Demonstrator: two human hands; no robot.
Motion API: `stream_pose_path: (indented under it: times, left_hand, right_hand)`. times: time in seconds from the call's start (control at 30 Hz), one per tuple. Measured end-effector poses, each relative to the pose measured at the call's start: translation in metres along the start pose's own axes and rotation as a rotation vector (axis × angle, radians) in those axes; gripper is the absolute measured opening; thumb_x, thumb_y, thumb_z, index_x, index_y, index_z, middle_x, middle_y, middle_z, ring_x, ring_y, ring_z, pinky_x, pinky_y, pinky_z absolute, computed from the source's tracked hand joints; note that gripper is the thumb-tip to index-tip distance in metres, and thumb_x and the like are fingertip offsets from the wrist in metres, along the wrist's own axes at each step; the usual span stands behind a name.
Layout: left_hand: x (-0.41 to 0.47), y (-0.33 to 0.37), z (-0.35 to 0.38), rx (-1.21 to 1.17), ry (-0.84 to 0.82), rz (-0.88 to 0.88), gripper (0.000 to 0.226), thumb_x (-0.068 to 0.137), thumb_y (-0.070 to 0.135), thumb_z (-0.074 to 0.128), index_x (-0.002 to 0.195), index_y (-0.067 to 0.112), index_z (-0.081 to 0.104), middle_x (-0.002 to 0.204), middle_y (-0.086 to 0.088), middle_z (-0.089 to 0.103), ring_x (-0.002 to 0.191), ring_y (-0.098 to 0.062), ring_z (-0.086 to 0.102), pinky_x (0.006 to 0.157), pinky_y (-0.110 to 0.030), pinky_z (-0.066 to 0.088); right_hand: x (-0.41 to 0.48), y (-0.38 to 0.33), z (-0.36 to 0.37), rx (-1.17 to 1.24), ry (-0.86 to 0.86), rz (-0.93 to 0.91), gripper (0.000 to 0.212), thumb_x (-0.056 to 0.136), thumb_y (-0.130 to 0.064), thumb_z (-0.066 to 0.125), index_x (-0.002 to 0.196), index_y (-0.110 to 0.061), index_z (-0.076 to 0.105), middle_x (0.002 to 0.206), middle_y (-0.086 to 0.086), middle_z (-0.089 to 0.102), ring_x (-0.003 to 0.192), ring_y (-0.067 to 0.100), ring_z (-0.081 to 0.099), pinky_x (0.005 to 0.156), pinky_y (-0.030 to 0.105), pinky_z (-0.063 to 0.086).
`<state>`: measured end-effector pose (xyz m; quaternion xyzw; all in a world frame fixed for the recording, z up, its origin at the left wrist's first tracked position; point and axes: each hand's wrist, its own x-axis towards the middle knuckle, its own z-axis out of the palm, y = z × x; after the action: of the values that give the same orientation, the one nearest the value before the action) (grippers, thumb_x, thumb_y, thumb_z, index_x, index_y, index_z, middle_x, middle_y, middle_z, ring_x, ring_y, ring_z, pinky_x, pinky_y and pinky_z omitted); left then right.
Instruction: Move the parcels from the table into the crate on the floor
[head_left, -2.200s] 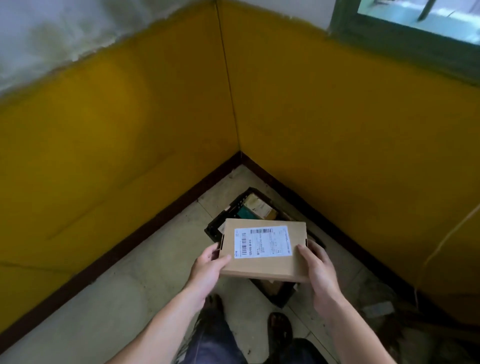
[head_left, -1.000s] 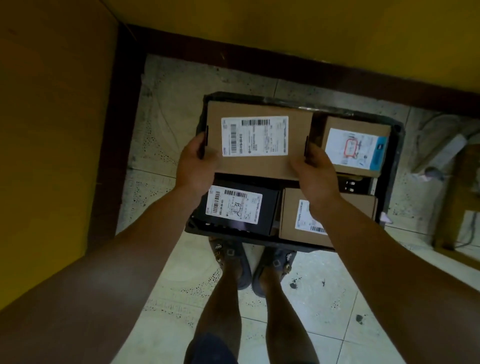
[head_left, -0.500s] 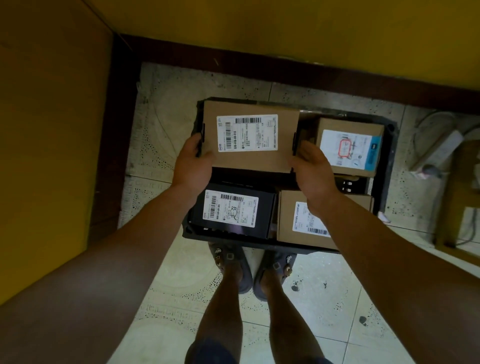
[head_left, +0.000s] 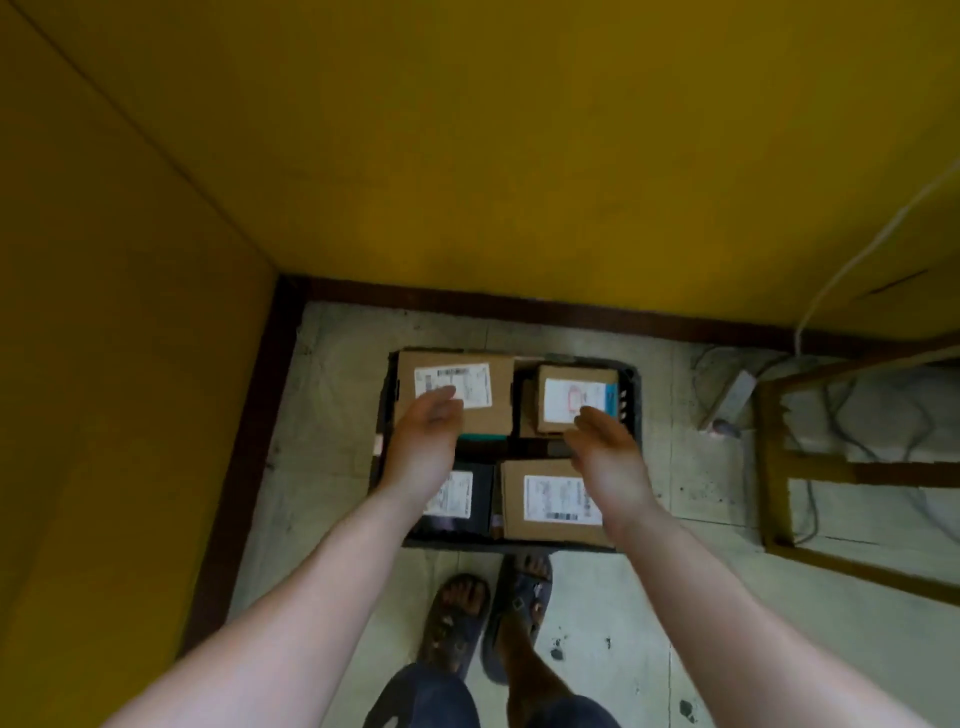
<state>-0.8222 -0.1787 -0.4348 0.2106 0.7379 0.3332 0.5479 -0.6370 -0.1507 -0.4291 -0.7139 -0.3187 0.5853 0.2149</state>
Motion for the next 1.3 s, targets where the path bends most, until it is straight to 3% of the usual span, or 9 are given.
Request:
stream_pose_path:
  times: [0.13,0.27,0.43,0.57,0.63,0.77,1.0,1.07,1.3]
  left_hand:
    - [-0.061,0.064,0.006,-0.01,-0.09,-0.046,0.034,0.099,0.026,0.055,0.133,0.027,0.056,0.133,0.0,0.058,0.124,-0.024,0.053,0.11,-0.046,0.04]
    - [-0.127,0.12,0.018,-0.034,-0.219,0.018,0.029,0.1,0.026,0.052,0.129,0.024,0.058,0.122,0.001,0.065,0.112,-0.013,0.06,0.1,-0.033,0.044]
    - [-0.181,0.162,0.054,0.019,-0.352,0.139,0.021,0.1,0.025,0.052,0.119,0.027,0.06,0.118,0.004,0.066,0.107,-0.009,0.062,0.095,-0.029,0.048]
    - [-0.22,0.179,0.112,0.109,-0.462,0.222,0.016,0.099,0.026,0.055,0.113,0.029,0.063,0.116,0.004,0.068,0.108,-0.012,0.063,0.097,-0.032,0.05]
    - [-0.241,0.183,0.146,0.15,-0.519,0.253,0.015,0.098,0.026,0.056,0.11,0.031,0.064,0.114,0.005,0.068,0.106,-0.012,0.064,0.092,-0.03,0.05]
    - [-0.288,0.182,0.222,0.207,-0.627,0.295,0.018,0.098,0.023,0.057,0.113,0.026,0.065,0.111,0.005,0.069,0.105,-0.013,0.065,0.092,-0.031,0.052]
    - [-0.389,0.16,0.381,0.257,-0.779,0.336,0.018,0.098,0.017,0.056,0.114,0.017,0.065,0.101,0.004,0.072,0.095,-0.011,0.067,0.079,-0.025,0.052]
    - [-0.417,0.154,0.426,0.261,-0.804,0.323,0.02,0.098,0.017,0.058,0.116,0.014,0.065,0.102,0.001,0.072,0.095,-0.014,0.067,0.085,-0.029,0.051]
    - [-0.48,0.143,0.544,0.292,-0.86,0.316,0.019,0.099,0.016,0.055,0.116,0.015,0.063,0.101,0.002,0.07,0.094,-0.015,0.064,0.082,-0.026,0.047]
  right_hand:
    - [-0.071,-0.042,-0.031,0.042,0.052,-0.018,0.044,0.095,-0.023,0.058,0.138,-0.028,0.05,0.14,0.002,0.056,0.125,0.027,0.056,0.108,0.052,0.043]
    - [-0.141,-0.069,-0.063,0.104,0.116,-0.044,0.042,0.094,-0.031,0.06,0.135,-0.032,0.051,0.132,0.001,0.06,0.114,0.027,0.062,0.094,0.053,0.053]
    - [-0.19,-0.084,-0.109,0.2,0.241,-0.154,0.036,0.097,-0.027,0.057,0.132,-0.033,0.052,0.119,-0.011,0.057,0.093,0.001,0.058,0.066,0.018,0.05]
    - [-0.224,-0.083,-0.172,0.282,0.349,-0.183,0.037,0.098,-0.028,0.057,0.134,-0.031,0.051,0.126,-0.01,0.055,0.112,0.011,0.055,0.088,0.027,0.05]
    - [-0.239,-0.081,-0.21,0.328,0.399,-0.195,0.038,0.098,-0.027,0.057,0.135,-0.028,0.051,0.123,-0.009,0.055,0.105,0.008,0.056,0.083,0.021,0.047]
    - [-0.268,-0.06,-0.297,0.421,0.491,-0.228,0.039,0.098,-0.019,0.056,0.137,-0.018,0.052,0.128,0.001,0.059,0.115,0.017,0.058,0.097,0.033,0.05]
    - [-0.299,0.003,-0.471,0.543,0.593,-0.263,0.033,0.096,-0.015,0.058,0.128,-0.009,0.055,0.101,0.005,0.064,0.094,0.018,0.06,0.088,0.034,0.051]
    - [-0.303,0.022,-0.52,0.56,0.605,-0.272,0.033,0.096,-0.015,0.057,0.128,-0.01,0.055,0.094,0.005,0.062,0.087,0.017,0.055,0.084,0.033,0.05]
    - [-0.304,0.058,-0.644,0.562,0.616,-0.269,0.039,0.094,-0.02,0.059,0.132,-0.015,0.054,0.104,0.001,0.066,0.096,0.017,0.062,0.092,0.036,0.052]
